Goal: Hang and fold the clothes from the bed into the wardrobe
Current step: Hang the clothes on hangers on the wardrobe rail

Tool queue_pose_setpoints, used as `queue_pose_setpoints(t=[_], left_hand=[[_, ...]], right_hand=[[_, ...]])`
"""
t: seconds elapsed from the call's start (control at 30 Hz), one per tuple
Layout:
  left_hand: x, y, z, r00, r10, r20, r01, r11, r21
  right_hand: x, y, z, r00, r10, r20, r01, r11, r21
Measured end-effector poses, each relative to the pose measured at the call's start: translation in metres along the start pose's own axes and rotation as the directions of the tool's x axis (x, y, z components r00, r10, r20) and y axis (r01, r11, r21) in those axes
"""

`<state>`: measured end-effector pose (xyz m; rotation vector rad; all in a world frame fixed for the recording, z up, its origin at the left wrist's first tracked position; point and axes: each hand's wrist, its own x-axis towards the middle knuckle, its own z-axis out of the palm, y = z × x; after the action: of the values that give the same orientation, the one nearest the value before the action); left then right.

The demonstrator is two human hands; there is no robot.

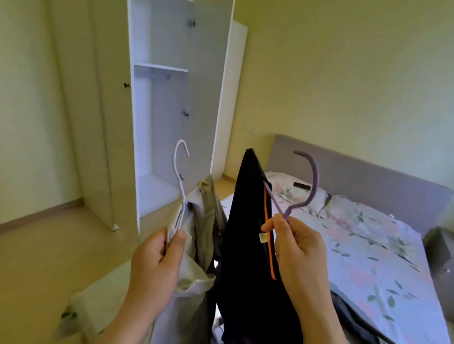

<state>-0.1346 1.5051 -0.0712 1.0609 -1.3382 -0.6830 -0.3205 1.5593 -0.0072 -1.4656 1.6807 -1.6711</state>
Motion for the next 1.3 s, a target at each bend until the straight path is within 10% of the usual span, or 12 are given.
queue_pose_setpoints(t=[0.7, 1.3], left_hand=[[0.042, -0.046, -0.224, 0.951, -0.059, -0.305, 0.097, 0.989, 0.113], [0.147, -0.127, -0.296, 0.807, -0.126, -0.577, 0.257, 0.954, 0.153]], right_hand=[[-0.036, -0.063, 0.231, 0.956, -0.051, 0.288, -0.013, 0.976, 0.217], [0.052, -0.056, 0.418, 0.747, -0.077, 0.66, -0.132, 0.956, 0.261]])
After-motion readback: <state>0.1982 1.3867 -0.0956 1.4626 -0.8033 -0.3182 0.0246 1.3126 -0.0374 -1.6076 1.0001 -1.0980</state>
